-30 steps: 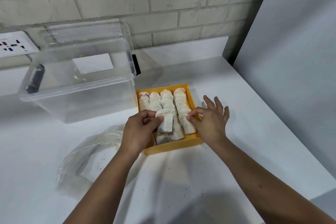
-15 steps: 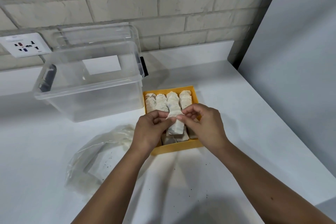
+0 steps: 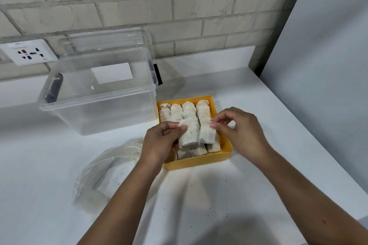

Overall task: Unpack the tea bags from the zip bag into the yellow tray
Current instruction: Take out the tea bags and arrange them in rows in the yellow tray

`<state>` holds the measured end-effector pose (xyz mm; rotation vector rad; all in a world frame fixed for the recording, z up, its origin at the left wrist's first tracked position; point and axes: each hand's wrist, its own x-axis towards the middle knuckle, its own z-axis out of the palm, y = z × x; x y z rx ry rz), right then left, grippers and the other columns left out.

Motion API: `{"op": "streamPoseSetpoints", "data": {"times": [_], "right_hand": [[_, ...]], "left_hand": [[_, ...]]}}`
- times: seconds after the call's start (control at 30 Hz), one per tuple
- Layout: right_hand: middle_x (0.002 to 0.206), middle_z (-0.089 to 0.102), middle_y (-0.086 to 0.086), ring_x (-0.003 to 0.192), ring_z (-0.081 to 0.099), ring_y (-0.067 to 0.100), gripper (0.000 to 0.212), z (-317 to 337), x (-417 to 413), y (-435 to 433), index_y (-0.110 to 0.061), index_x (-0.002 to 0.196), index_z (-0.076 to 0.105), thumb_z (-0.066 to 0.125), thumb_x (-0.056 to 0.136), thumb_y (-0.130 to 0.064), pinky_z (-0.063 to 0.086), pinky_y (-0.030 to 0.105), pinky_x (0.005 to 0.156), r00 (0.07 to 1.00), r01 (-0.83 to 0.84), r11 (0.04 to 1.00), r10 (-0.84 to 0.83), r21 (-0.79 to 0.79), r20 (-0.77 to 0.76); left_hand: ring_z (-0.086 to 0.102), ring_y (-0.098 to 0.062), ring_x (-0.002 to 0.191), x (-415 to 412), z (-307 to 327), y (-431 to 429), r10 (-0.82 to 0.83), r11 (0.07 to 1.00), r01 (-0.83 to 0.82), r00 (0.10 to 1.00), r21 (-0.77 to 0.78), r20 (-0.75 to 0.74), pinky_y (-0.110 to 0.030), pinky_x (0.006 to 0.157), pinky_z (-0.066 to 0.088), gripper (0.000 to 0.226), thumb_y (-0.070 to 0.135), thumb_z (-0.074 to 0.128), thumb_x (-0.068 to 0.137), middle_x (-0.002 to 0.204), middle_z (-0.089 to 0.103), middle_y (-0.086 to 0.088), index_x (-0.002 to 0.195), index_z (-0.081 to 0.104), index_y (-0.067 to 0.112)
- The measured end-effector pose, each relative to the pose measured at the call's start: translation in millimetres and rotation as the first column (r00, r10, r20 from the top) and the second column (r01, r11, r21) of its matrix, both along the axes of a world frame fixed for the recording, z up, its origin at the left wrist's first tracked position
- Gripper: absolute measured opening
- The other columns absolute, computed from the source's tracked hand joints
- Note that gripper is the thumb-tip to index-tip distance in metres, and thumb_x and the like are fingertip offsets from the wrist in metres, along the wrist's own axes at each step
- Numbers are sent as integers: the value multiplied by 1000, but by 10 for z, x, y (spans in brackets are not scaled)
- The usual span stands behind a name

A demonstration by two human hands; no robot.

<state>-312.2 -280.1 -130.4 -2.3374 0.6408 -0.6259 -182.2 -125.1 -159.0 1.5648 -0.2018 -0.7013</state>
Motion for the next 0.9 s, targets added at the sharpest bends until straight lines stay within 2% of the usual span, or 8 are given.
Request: {"op": "streamPoseSetpoints", "data": {"times": [0.1, 0.17, 0.33, 0.4, 0.47, 0.6, 0.8, 0.9], "right_hand": [[81, 67, -17, 79, 62, 1, 6, 103, -130, -146, -29, 81, 71, 75, 81, -32, 43, 16, 73, 978, -40, 998, 30, -44, -207], [78, 69, -15, 79, 63, 2, 5, 85, -182, -180, -29, 82, 71, 75, 81, -32, 43, 16, 73, 955, -67, 997, 57, -25, -292], [72, 67, -16, 75, 63, 0, 7, -74, -187, -194, -31, 80, 71, 78, 79, -31, 42, 19, 77, 933, -98, 995, 105, 37, -344], [83, 66, -17, 85, 58, 1, 6, -169, -132, -191, -34, 81, 69, 75, 81, -37, 39, 29, 92, 916, -117, 991, 84, -60, -393], [106, 60, -14, 108, 48, 10, 11, -285, -69, -185, -34, 87, 70, 70, 82, -43, 27, 36, 106, 890, -124, 961, -3, -248, -456], [129, 56, -4, 132, 37, 23, 12, -408, 39, -192, -27, 81, 74, 73, 80, -39, 14, 46, 113, 896, -103, 905, -96, -413, -434], [146, 43, -4, 145, 19, 21, 23, -459, 148, -201, -31, 95, 70, 60, 87, -51, 2, 50, 116, 843, -104, 878, -172, -468, -510], [133, 54, -7, 135, 37, 18, 22, -417, 168, -177, -31, 92, 69, 62, 86, -52, 14, 49, 115, 933, -11, 916, -135, -400, -334]], "left_hand": [[73, -6, 73, 45, -28, 35, 21, 999, -23, 998, 37, 54, -18, 64, 57, 8, 19, 81, 81, 79, 79, 4, 84, 73, 17], [73, -7, 75, 57, -47, 43, 30, 998, -34, 997, 48, 68, -17, 65, 56, 8, 20, 80, 82, 79, 78, 4, 84, 73, 18], [74, -18, 86, 46, -79, 34, -13, 996, 1, 993, 93, 120, -37, 85, 60, 9, 23, 80, 82, 83, 78, 0, 84, 73, 18], [74, -19, 86, 44, -84, 38, -18, 995, 6, 993, 100, 119, -41, 89, 60, 10, 23, 81, 82, 84, 78, -1, 85, 73, 17], [74, -20, 88, 47, -85, 35, -25, 994, 12, 992, 104, 124, -44, 91, 59, 11, 23, 81, 82, 86, 78, -1, 86, 74, 16], [74, -21, 89, 44, -93, 37, -43, 993, 28, 990, 115, 135, -46, 92, 58, 12, 24, 81, 82, 86, 78, -2, 86, 74, 16], [74, -23, 86, 59, -112, 41, -44, 994, 29, 989, 108, 140, -49, 91, 57, 11, 25, 79, 83, 82, 77, -4, 86, 73, 15], [73, -30, 92, 49, -78, 24, -40, 996, 34, 996, 80, 78, -51, 94, 56, 11, 22, 77, 85, 90, 76, -14, 84, 69, 15]]}}
